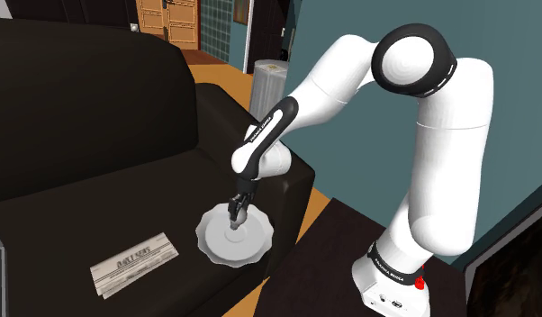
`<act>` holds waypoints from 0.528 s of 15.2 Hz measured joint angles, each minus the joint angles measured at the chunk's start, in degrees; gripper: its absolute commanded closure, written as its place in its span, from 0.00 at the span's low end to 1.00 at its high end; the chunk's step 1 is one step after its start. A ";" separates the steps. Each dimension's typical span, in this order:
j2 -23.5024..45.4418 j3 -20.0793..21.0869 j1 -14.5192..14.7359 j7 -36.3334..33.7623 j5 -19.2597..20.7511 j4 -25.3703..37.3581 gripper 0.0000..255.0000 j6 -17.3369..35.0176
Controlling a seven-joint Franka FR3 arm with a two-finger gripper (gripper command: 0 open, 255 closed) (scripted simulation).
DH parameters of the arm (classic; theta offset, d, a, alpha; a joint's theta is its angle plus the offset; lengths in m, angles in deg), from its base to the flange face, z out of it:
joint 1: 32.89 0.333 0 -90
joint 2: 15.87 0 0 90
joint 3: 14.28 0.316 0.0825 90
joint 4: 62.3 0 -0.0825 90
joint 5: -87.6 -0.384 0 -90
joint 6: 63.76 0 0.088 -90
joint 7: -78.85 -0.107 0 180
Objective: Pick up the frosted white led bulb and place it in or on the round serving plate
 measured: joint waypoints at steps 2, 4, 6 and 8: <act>0.00 0.00 0.00 0.00 0.00 0.01 0.00 0.00; 0.00 0.00 0.00 0.00 0.00 0.01 0.00 0.00; 0.00 0.00 0.00 0.00 0.00 0.01 0.00 0.00; -2.41 -0.66 0.16 -0.83 0.92 -0.52 0.00 -1.88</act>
